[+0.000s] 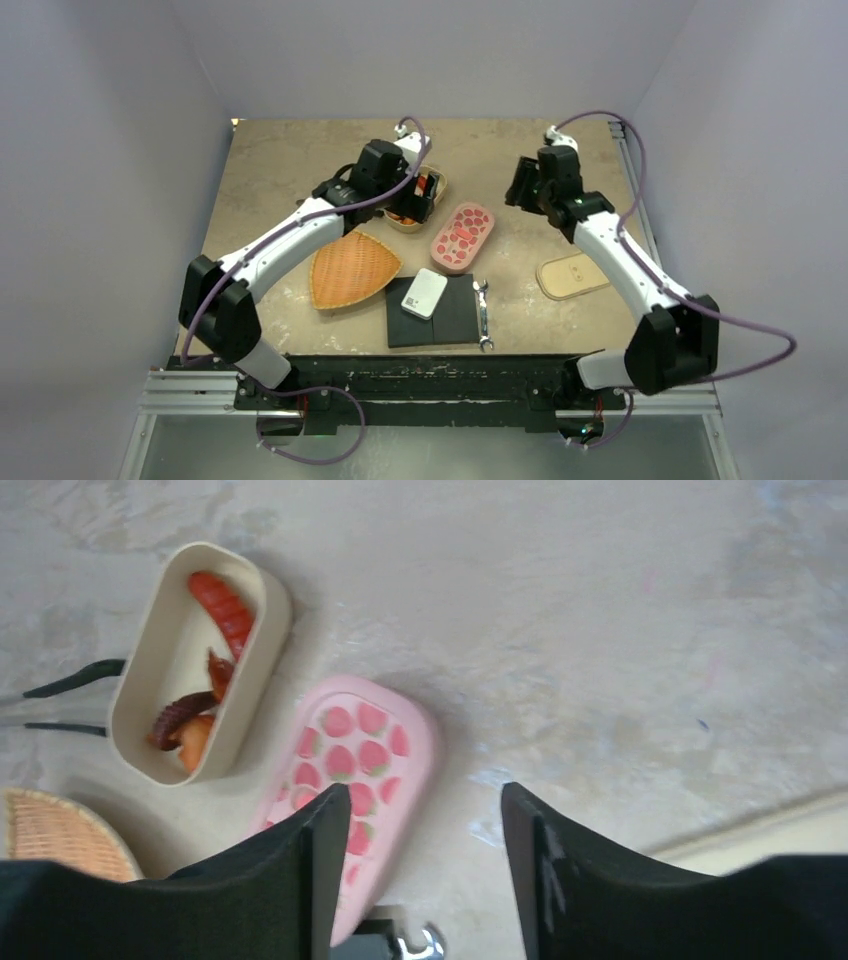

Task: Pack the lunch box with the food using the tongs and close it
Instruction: Close the box lid on the packing box, then pick up the box lid from the center of the board.

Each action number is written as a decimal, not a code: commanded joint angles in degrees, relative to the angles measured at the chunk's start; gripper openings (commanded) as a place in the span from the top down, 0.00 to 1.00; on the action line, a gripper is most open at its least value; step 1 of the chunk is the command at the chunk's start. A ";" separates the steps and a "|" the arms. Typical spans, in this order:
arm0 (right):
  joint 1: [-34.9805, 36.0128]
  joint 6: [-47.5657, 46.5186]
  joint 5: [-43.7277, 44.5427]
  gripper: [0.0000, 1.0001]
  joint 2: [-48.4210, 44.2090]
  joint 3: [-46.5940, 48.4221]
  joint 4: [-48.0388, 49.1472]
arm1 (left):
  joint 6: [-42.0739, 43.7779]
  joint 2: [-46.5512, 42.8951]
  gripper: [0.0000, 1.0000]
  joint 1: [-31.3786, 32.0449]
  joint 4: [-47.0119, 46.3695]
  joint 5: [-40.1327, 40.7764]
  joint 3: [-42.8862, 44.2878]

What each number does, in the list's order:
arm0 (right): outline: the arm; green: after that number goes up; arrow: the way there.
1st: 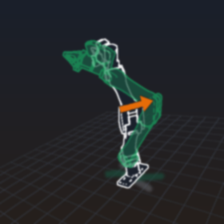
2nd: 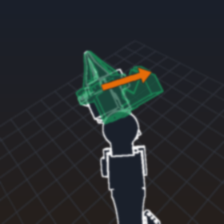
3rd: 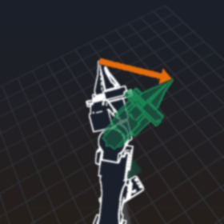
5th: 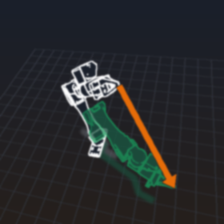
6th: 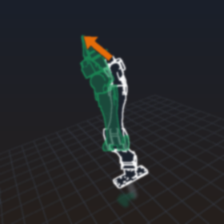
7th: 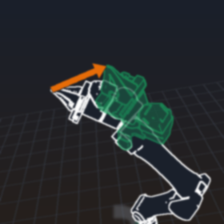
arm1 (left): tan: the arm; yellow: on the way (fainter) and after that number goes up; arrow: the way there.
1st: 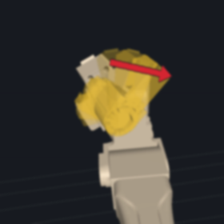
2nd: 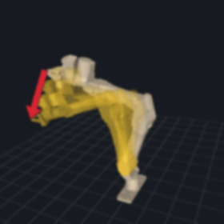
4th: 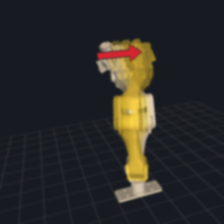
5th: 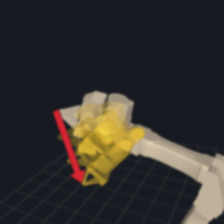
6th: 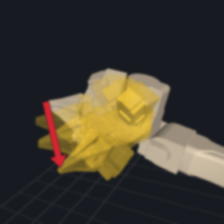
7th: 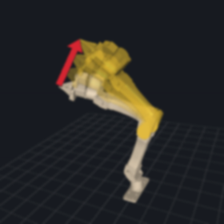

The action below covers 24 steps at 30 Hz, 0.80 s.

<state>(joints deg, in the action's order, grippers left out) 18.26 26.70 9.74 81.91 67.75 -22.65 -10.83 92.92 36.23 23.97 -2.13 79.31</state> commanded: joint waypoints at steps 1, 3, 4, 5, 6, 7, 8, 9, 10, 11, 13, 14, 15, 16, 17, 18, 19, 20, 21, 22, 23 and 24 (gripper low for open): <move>-5.66 3.63 -2.21 0.37 -8.05 -8.28 -1.30 | 2.76 -4.59 0.15 -1.67 -2.57 6.61 -5.43; -7.88 5.13 -2.24 0.30 -11.74 -12.63 -1.06 | 2.86 -5.25 0.15 -1.78 -3.21 7.57 -7.17; -9.02 6.03 -2.33 0.27 -13.44 -14.67 -1.26 | 2.87 -5.33 0.15 -1.77 -3.49 7.68 -7.83; -10.37 6.86 -2.42 0.26 -14.89 -16.56 -1.55 | 2.79 -5.26 0.15 -1.77 -3.55 7.77 -8.33; -11.80 7.75 -2.63 0.25 -16.34 -18.49 -2.12 | 2.61 -4.96 0.15 -1.77 -3.29 7.99 -8.43; -13.76 8.62 -3.25 0.24 -17.67 -20.12 -2.59 | 2.39 -4.55 0.15 -1.77 -2.63 8.20 -8.28; -15.48 9.62 -4.10 0.24 -18.79 -21.98 -2.90 | 2.04 -4.18 0.15 -1.77 -2.09 8.21 -8.08; -16.98 10.52 -4.78 0.26 -19.97 -23.70 -3.16 | 1.47 -3.96 0.15 -1.77 -1.97 7.64 -8.18; -17.94 11.46 -5.11 0.28 -20.93 -25.30 -3.32 | 0.76 -3.85 0.15 -1.77 -2.08 5.87 -8.31; -20.21 12.45 -5.16 0.29 -22.17 -26.82 -3.40 | 0.06 -3.81 0.15 -1.77 -2.52 3.37 -8.48; -22.25 14.67 -5.08 0.35 -22.92 -29.00 -3.25 | -1.28 -3.80 0.15 -1.77 -3.82 -1.47 -8.80; -23.30 16.41 -4.52 0.39 -22.89 -29.35 -3.81 | -1.87 -3.80 0.15 -1.77 -4.03 -2.65 -8.86; -24.20 18.98 -2.58 0.42 -22.87 -29.62 -4.77 | -2.29 -3.80 0.15 -1.77 -4.05 -3.22 -8.90; -24.98 18.98 -1.44 0.42 -22.93 -30.18 -5.53 | -2.60 -3.91 0.15 -1.77 -4.01 -3.33 -8.95; -25.55 18.98 -0.93 0.42 -22.83 -30.86 -5.36 | -2.81 -4.04 0.15 -1.77 -4.01 -3.40 -8.98; -25.85 18.98 -0.30 0.42 -22.60 -31.44 -5.24 | -2.94 -4.32 0.15 -1.77 -4.08 -3.40 -9.06; -26.04 18.98 0.35 0.42 -22.40 -32.04 -5.17 | -3.03 -4.57 0.15 -1.80 -4.18 -3.45 -9.08; -26.27 18.98 0.88 0.42 -22.04 -32.65 -4.69 | -3.12 -4.86 0.15 -1.78 -4.26 -3.58 -9.16; -26.47 18.98 1.48 0.42 -21.65 -33.40 -4.12 | -3.14 -5.12 0.15 -1.82 -4.35 -3.66 -9.25; -26.73 18.98 1.84 0.42 -20.98 -33.95 -3.92 | -3.22 -5.32 0.15 -1.78 -4.39 -3.87 -9.24; -27.09 18.98 2.01 0.42 -20.12 -34.35 -3.78 | -3.30 -5.52 0.15 -1.82 -4.33 -4.07 -9.26; -27.46 18.98 1.99 0.42 -19.18 -34.83 -3.38 | -3.32 -5.68 0.15 -1.78 -4.36 -4.25 -9.16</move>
<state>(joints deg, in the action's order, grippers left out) -8.03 43.88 8.71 60.45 34.81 -27.24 -12.93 89.36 34.52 21.85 -4.27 70.48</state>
